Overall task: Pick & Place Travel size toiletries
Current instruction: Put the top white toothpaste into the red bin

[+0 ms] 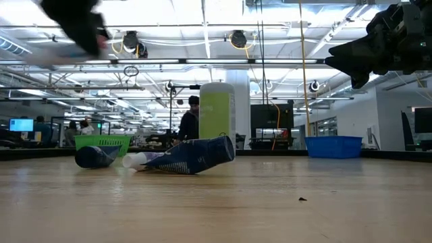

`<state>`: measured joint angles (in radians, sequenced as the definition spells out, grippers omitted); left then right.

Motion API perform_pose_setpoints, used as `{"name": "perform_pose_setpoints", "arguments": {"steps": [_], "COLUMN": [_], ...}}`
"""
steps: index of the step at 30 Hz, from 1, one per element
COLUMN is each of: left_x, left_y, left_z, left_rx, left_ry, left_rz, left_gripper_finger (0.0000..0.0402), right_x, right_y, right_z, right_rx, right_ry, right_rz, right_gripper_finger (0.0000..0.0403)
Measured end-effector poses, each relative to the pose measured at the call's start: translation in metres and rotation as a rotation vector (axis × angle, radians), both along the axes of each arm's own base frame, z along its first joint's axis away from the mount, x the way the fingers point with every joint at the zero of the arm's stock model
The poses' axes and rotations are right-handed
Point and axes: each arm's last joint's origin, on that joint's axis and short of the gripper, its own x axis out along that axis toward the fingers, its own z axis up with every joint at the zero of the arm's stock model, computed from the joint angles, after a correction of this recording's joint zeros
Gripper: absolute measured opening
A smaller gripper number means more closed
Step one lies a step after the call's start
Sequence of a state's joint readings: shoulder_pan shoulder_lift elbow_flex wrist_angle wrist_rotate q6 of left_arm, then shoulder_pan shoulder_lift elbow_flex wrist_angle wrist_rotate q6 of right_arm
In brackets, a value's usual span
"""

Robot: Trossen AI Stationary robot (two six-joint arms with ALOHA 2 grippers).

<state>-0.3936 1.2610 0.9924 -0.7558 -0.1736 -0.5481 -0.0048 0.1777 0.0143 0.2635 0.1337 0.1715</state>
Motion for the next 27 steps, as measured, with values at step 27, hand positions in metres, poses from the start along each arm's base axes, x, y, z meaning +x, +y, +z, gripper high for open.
{"name": "perform_pose_setpoints", "arguments": {"steps": [27], "left_x": [-0.103], "left_y": [-0.126], "left_z": [-0.007], "left_rx": [-0.408], "left_ry": [0.294], "left_rz": [-0.039], "left_gripper_finger": [0.0005], "right_x": [0.000], "right_y": [0.000], "right_z": [0.000], "right_rx": [0.015], "right_ry": [0.003], "right_rz": [0.005], "right_gripper_finger": [0.0134]}}
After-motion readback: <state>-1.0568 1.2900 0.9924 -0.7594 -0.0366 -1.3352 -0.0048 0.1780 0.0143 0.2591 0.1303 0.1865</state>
